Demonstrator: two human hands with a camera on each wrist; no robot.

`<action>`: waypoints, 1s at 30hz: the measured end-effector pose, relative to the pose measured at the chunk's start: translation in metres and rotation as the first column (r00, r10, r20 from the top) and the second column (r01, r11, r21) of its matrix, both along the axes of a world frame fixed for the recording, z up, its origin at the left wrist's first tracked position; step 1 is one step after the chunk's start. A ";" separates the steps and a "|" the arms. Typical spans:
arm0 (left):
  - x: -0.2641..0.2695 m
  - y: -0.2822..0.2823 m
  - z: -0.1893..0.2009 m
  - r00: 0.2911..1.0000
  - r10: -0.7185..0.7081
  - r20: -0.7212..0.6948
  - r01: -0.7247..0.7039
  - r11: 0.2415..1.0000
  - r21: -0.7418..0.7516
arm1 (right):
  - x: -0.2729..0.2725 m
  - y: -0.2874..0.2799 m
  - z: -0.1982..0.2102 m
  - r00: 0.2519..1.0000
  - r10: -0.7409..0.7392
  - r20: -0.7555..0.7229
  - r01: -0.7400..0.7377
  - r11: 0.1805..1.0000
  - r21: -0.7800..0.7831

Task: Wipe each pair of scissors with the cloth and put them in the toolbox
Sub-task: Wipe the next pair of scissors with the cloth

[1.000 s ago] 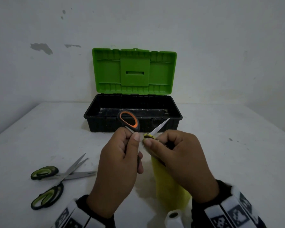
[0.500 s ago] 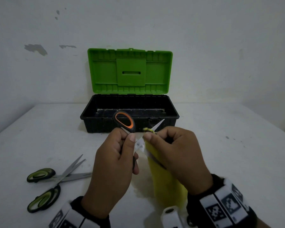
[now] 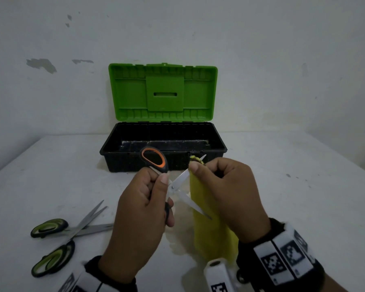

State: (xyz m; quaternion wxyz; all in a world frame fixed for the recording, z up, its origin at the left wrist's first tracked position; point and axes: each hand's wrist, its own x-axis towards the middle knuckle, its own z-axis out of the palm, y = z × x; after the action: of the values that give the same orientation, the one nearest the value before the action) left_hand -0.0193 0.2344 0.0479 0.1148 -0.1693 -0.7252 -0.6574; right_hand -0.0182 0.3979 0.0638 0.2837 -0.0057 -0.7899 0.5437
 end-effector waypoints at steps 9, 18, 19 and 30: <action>-0.001 -0.001 0.000 0.999 -0.007 -0.038 0.006 1.000 -0.023 | 0.000 0.004 0.000 1.000 0.020 0.009 -0.020 1.000 -0.014; 0.002 -0.001 0.003 0.997 0.008 -0.082 -0.011 0.999 -0.036 | 0.008 0.001 0.000 0.995 0.096 0.012 -0.095 0.995 -0.039; 0.002 -0.001 0.002 0.997 0.007 -0.082 -0.010 0.999 -0.035 | 0.006 0.004 0.002 0.997 0.079 0.017 -0.078 0.995 -0.058; 0.006 0.002 0.004 0.992 0.030 -0.126 -0.038 0.997 -0.066 | 0.008 0.008 0.001 0.986 0.158 0.048 -0.148 0.975 -0.164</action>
State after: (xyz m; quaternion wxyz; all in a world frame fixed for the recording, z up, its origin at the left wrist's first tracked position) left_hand -0.0136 0.2363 0.0522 0.1653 -0.2015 -0.7415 -0.6182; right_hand -0.0102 0.4056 0.0653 0.2154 0.0157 -0.7500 0.6252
